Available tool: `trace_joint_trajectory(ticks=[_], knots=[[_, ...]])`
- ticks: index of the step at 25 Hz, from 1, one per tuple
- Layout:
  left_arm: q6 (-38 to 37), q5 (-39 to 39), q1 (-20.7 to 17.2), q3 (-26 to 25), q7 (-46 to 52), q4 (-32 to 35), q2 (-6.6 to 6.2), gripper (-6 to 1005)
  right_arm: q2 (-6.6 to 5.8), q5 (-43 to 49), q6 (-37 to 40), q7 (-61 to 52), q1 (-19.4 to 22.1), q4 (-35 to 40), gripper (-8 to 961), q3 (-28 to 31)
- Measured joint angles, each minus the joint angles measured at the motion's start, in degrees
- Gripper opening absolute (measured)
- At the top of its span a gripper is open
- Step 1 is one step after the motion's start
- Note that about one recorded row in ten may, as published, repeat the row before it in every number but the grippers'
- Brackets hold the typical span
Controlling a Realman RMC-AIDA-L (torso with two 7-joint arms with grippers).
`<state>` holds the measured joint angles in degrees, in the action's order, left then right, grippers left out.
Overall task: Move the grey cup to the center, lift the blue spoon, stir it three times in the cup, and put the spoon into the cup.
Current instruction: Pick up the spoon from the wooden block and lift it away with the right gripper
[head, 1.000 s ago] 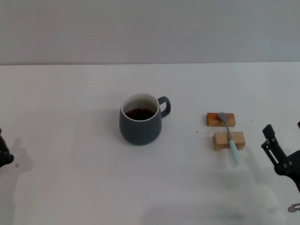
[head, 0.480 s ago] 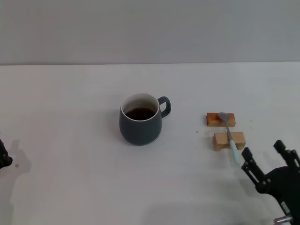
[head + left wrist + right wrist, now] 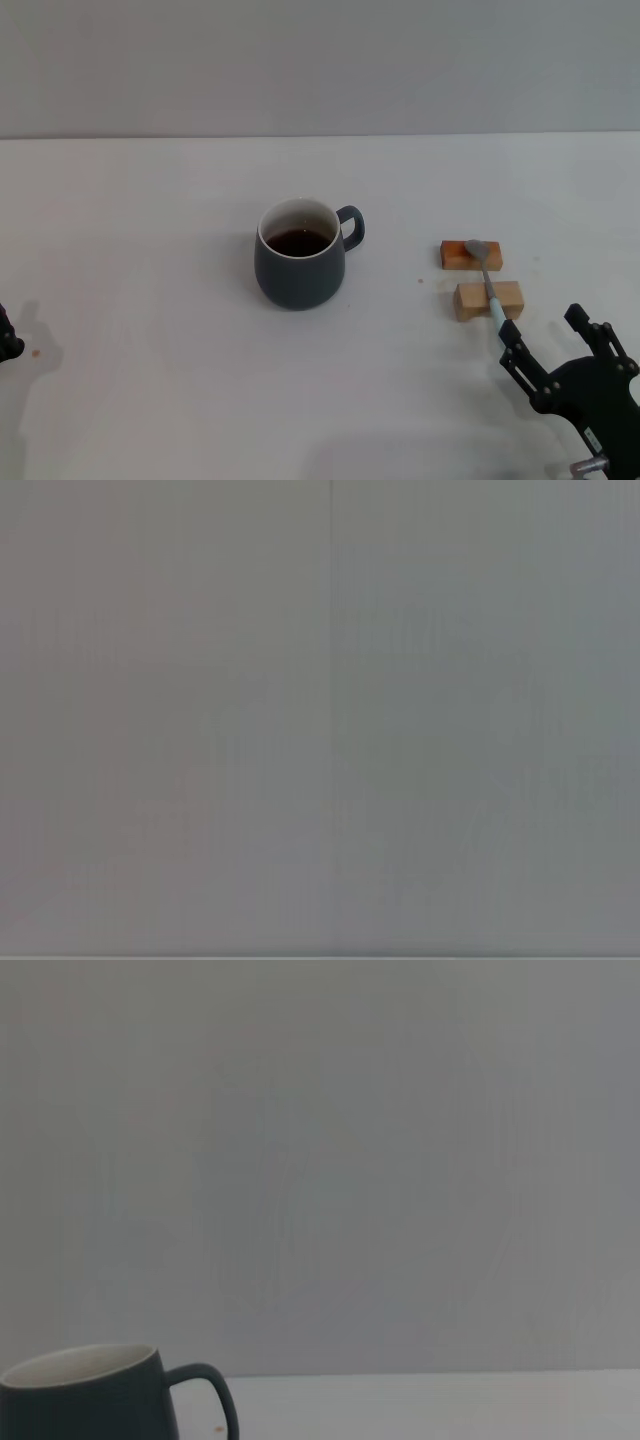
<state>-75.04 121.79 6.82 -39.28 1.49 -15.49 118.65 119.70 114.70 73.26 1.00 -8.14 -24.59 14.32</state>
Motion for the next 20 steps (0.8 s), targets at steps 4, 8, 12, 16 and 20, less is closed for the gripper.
trace_joint_trajectory(ticks=[4, 8, 12, 16, 20], knots=[[0.06, 0.03, 0.02, -0.01, 0.00, 0.02, 0.00, -2, 0.00, 0.00, -1.75, -0.02, -0.50, 0.01, 829, 0.29], [0.07, 0.10, 0.15, -0.01, 0.00, 0.03, 0.00, -2, 0.00, 0.00, -3.39, -0.04, -1.28, 0.00, 829, 0.35], [0.07, 0.12, 0.16, -0.01, 0.02, 0.03, 0.00, -2, 0.00, 0.00, -4.14, -0.04, -1.78, 0.00, 828, 0.20], [0.07, 0.20, 0.13, -0.01, 0.02, 0.03, 0.00, -2, 0.00, -0.01, -5.05, -0.11, -2.36, -0.01, 828, 0.07], [0.06, 0.22, 0.12, -0.01, 0.02, 0.03, 0.00, -2, 0.00, 0.00, -6.04, -0.12, -2.59, -0.04, 829, 0.01]])
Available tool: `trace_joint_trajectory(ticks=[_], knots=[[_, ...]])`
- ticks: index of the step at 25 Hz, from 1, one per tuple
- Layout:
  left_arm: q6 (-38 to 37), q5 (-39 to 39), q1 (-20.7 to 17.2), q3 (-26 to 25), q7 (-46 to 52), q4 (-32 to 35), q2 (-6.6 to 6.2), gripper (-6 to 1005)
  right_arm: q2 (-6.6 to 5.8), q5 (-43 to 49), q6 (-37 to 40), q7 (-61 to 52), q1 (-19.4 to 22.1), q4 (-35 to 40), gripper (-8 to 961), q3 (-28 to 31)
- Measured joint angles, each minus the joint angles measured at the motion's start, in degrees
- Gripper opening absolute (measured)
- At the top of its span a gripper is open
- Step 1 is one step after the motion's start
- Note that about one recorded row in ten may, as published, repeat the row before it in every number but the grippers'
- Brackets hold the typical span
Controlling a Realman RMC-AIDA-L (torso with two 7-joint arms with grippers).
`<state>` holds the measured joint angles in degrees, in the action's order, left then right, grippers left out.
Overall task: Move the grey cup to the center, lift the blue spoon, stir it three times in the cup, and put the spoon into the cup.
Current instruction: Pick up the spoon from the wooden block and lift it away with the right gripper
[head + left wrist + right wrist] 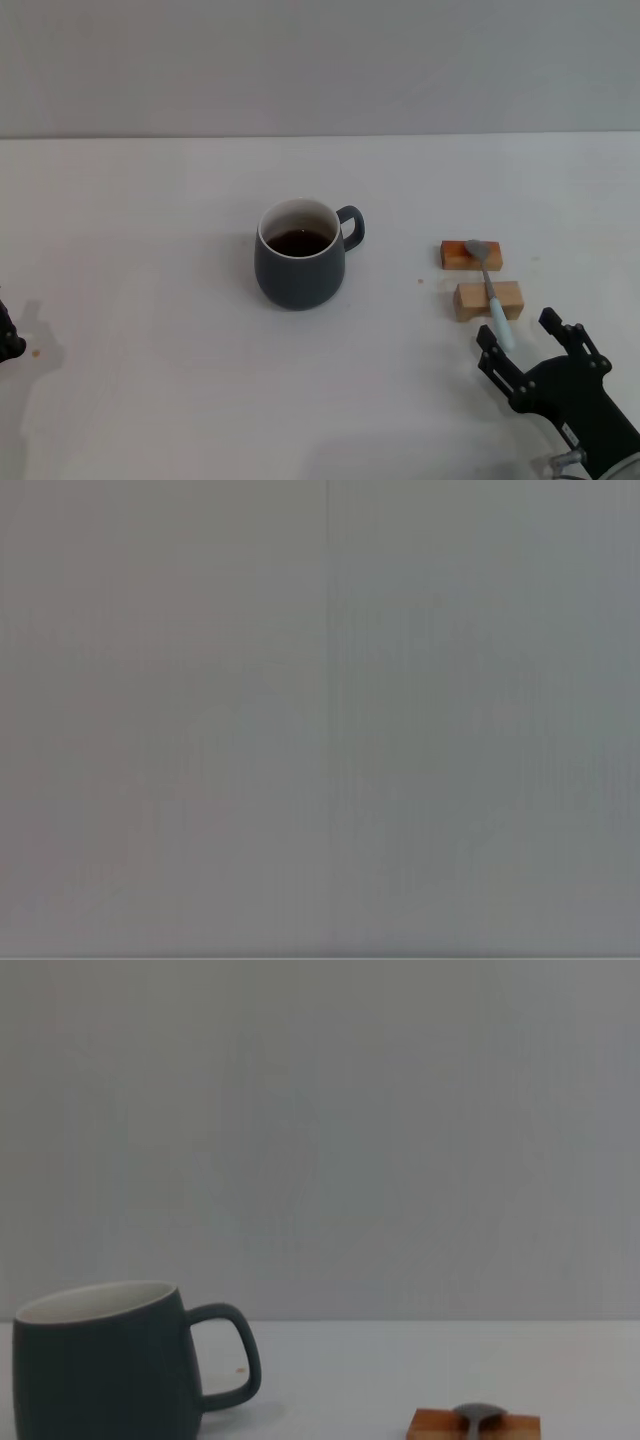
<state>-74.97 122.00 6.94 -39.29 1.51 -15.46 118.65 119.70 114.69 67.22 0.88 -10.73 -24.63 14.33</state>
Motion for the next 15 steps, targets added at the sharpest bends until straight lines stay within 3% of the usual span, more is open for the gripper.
trace_joint_trajectory(ticks=[15], knots=[[0.00, 0.08, 0.09, 0.00, -0.02, 0.08, 0.00, -2, 0.00, 0.05, -1.00, 0.00, -0.53, -0.50, 826, -0.01]])
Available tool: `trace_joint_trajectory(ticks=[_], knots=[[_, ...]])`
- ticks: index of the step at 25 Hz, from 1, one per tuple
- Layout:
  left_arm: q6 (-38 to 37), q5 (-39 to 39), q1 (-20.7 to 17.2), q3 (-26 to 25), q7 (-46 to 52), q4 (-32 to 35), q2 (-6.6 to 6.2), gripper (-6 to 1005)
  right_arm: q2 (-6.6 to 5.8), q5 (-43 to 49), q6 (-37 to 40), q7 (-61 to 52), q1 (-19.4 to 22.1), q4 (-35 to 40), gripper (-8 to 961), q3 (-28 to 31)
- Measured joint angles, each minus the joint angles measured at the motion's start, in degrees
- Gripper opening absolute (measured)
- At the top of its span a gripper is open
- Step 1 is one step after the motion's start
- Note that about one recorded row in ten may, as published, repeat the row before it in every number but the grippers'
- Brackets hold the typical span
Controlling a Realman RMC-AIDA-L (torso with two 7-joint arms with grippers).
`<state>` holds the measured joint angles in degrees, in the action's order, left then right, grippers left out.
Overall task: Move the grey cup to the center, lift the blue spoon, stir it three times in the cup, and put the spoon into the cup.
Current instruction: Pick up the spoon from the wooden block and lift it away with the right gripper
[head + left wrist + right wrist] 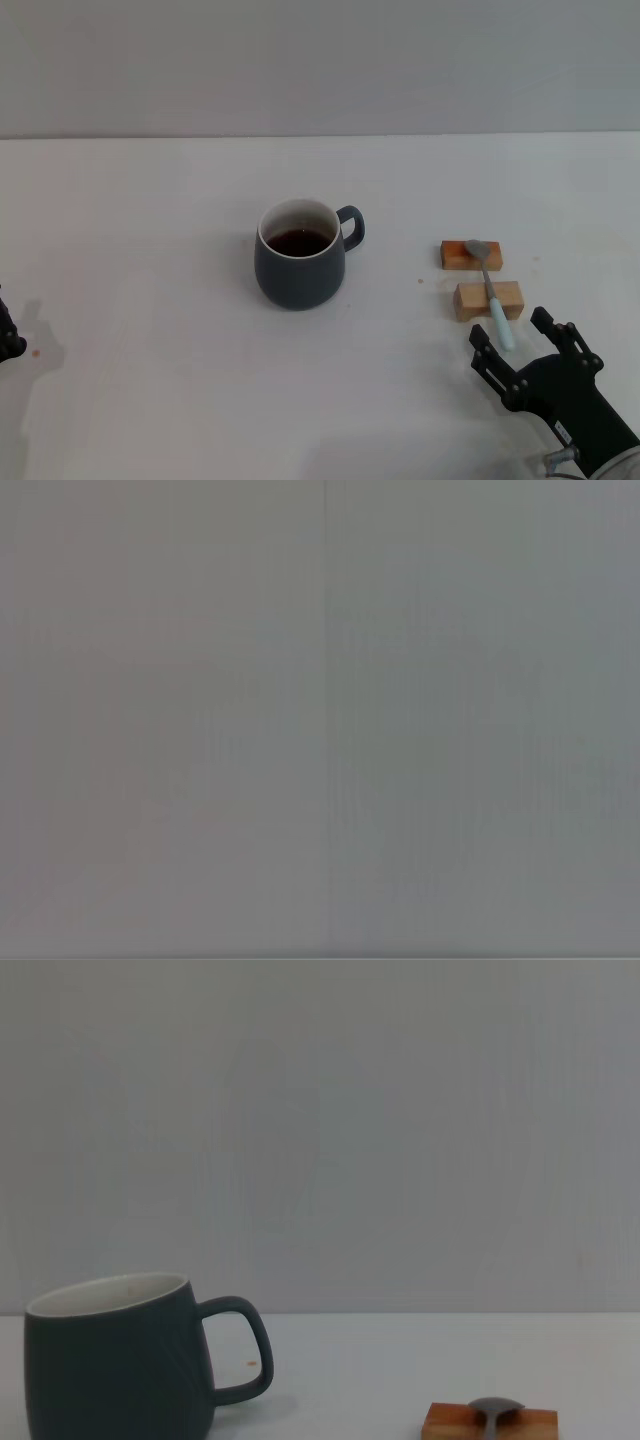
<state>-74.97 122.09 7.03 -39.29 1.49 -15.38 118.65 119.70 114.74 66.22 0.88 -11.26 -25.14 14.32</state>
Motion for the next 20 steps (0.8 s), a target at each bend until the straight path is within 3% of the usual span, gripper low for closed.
trace_joint_trajectory(ticks=[20], knots=[[-0.45, -0.01, 0.00, 0.00, 0.07, 0.00, 0.00, -2, -0.18, -0.05, 0.11, -2.03, 0.41, 0.06, 823, 0.28]])
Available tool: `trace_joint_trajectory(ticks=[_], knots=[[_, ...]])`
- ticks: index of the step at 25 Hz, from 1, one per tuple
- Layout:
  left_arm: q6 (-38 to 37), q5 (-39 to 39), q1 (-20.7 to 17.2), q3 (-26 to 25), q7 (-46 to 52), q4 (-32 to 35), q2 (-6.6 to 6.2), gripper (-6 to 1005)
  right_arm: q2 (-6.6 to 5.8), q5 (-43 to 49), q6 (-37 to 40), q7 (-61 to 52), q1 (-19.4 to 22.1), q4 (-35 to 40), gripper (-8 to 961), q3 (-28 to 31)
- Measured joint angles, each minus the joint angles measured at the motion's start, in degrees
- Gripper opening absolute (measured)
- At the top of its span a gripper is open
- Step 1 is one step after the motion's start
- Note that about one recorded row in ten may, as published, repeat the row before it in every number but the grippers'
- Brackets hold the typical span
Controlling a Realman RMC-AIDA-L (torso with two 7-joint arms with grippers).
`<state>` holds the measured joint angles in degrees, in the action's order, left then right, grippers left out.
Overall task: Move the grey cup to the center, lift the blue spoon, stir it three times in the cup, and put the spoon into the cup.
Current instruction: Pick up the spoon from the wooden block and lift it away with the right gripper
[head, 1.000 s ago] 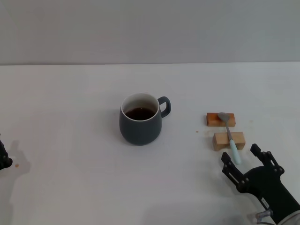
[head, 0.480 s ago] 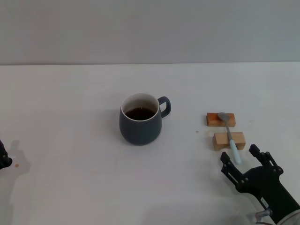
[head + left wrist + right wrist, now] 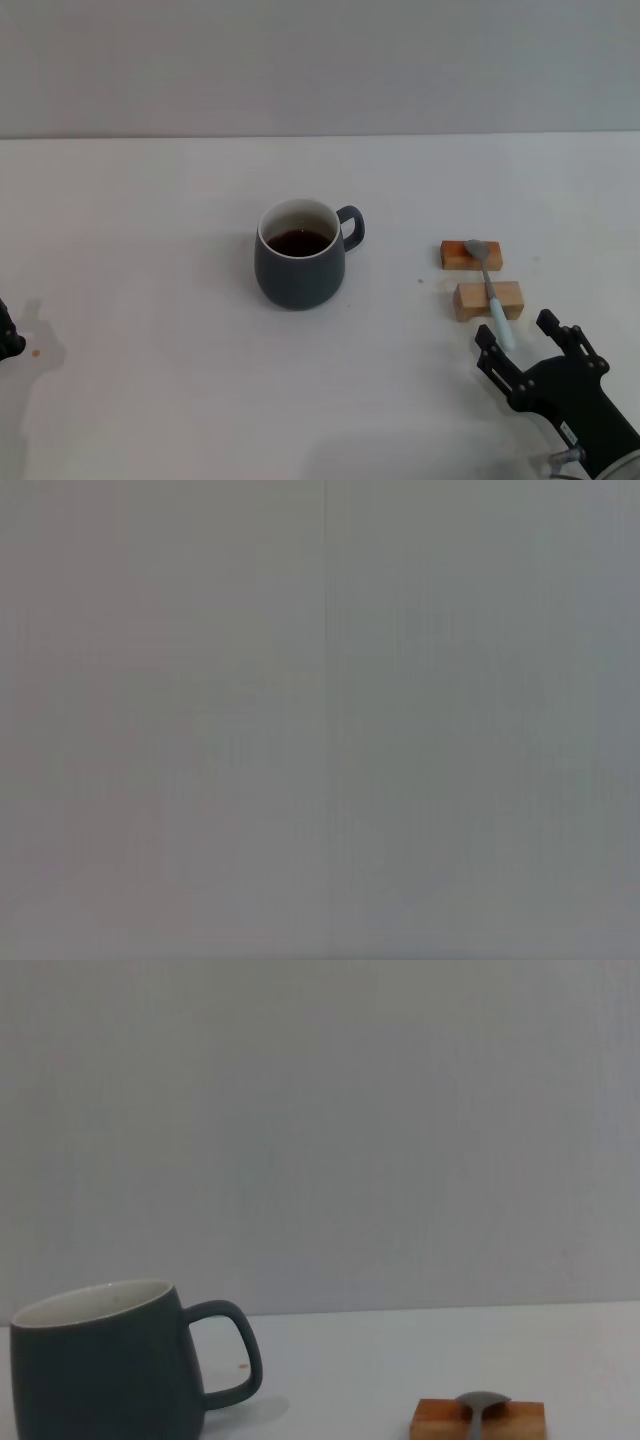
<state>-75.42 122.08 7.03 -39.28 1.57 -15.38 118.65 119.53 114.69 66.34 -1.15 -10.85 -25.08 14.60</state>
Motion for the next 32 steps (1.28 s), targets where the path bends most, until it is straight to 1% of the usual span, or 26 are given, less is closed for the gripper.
trace_joint_trajectory(ticks=[14, 18, 25, 30, 32], knots=[[-0.17, 0.00, -0.09, 0.00, 0.12, -0.01, 0.00, -2, 0.00, 0.05, -0.13, 0.01, -0.27, -0.06, 823, -0.29], [-0.29, 0.00, -0.14, 0.00, 0.20, -0.03, 0.00, -2, 0.00, 0.30, -0.17, 0.01, -0.22, -0.13, 779, -0.28], [-0.36, 0.00, -0.18, 0.00, 0.18, 0.01, 0.00, -2, -0.01, 0.40, -0.65, 0.01, -0.30, -0.15, 555, -0.27], [-0.35, 0.00, -0.32, 0.00, 0.14, 0.01, 0.00, -2, -0.04, 0.45, -1.37, 0.01, -0.48, -0.15, 467, -0.27], [-0.35, 0.00, -0.42, 0.00, 0.14, 0.00, 0.00, -2, -0.06, 0.46, -1.37, 0.01, -0.49, -0.14, 468, -0.27]])
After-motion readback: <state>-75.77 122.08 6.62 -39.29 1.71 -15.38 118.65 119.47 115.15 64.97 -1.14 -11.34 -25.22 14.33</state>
